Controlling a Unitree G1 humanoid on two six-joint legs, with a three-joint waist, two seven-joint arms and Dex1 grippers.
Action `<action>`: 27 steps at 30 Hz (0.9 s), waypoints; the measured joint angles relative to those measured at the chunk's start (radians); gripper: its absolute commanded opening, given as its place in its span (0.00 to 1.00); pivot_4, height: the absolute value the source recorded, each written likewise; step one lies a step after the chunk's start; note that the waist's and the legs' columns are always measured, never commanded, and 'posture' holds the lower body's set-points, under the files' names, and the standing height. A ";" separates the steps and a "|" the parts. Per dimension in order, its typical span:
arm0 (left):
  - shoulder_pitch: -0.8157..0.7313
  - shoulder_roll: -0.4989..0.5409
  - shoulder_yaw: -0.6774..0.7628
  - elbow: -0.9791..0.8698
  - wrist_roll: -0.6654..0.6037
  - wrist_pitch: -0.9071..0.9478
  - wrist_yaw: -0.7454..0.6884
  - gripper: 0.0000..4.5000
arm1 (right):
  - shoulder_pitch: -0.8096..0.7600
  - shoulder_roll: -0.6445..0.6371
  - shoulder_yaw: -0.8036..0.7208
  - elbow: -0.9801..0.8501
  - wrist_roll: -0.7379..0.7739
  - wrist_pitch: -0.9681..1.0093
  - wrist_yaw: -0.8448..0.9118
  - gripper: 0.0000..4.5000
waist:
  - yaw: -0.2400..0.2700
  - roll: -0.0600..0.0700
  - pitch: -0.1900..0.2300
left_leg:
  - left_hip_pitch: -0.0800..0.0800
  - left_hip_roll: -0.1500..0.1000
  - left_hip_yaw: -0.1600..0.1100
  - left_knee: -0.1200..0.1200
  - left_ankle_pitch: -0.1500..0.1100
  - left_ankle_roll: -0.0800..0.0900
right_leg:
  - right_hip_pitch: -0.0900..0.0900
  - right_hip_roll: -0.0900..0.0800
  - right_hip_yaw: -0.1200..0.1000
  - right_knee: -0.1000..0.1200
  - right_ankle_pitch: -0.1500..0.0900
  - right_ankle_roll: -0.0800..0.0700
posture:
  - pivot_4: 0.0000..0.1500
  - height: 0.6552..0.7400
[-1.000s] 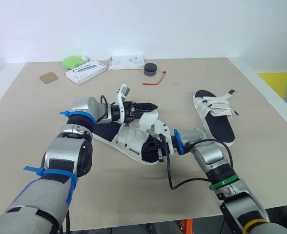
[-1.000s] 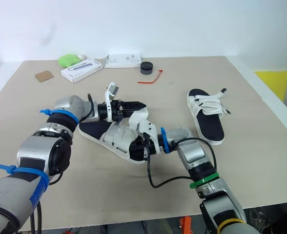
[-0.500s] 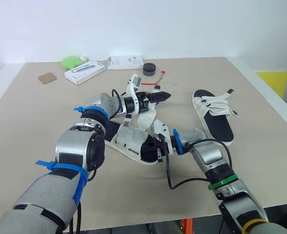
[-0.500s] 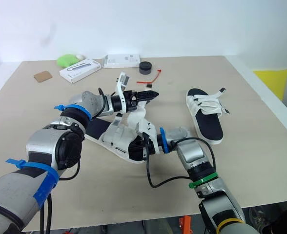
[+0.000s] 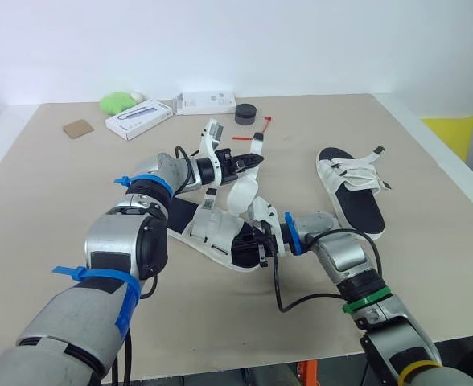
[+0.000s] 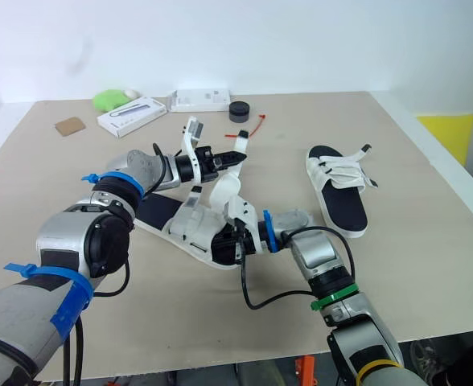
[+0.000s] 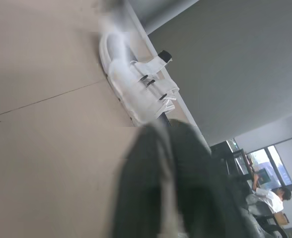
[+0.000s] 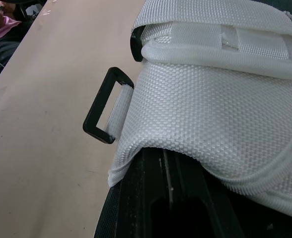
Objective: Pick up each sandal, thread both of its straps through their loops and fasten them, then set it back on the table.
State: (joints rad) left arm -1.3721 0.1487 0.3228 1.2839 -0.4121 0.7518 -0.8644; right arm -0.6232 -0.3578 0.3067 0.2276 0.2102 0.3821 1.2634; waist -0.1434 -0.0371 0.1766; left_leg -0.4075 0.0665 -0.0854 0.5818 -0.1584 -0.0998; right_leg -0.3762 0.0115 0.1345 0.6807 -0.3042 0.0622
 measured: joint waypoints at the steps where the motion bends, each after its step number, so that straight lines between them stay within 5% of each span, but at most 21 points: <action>1: 0.000 0.004 -0.001 0.000 0.002 0.000 -0.006 0.01 | 0.000 0.001 0.000 0.001 0.000 0.000 0.000 0.00 | -0.001 0.000 0.000 | 0.000 0.000 0.000 0.000 0.000 0.000 | 0.000 0.000 0.000 0.000 0.000 0.000 | 1.00 1.00; 9: 0.005 0.037 -0.022 -0.053 0.016 0.011 -0.103 0.01 | -0.002 0.003 0.000 0.001 0.000 0.000 0.000 0.00 | -0.003 0.001 0.001 | 0.000 0.000 0.000 0.000 0.000 0.000 | 0.000 0.000 0.000 0.000 0.000 0.000 | 1.00 1.00; 18: 0.371 0.280 -0.270 -0.953 -0.148 0.373 -0.420 0.01 | -0.002 0.002 0.002 -0.014 0.001 -0.002 -0.001 0.00 | -0.010 0.007 0.008 | -0.001 0.000 0.000 -0.002 0.001 -0.002 | 0.000 0.000 0.001 0.001 0.000 0.000 | 1.00 1.00; 27: 0.564 0.393 -0.330 -1.311 -0.245 0.432 -0.420 0.01 | -0.029 0.010 0.023 0.023 0.001 -0.027 0.021 0.00 | -0.004 0.006 0.008 | -0.001 0.000 -0.001 0.000 0.001 -0.003 | 0.000 0.000 0.000 0.001 0.000 0.000 | 1.00 1.00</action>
State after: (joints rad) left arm -0.8079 0.5421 -0.0077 -0.0268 -0.6570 1.1841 -1.2839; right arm -0.6525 -0.3483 0.3294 0.2501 0.2110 0.3547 1.2849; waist -0.1476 -0.0314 0.1851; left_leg -0.4084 0.0668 -0.0861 0.5813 -0.1569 -0.1026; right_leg -0.3764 0.0111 0.1349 0.6812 -0.3044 0.0622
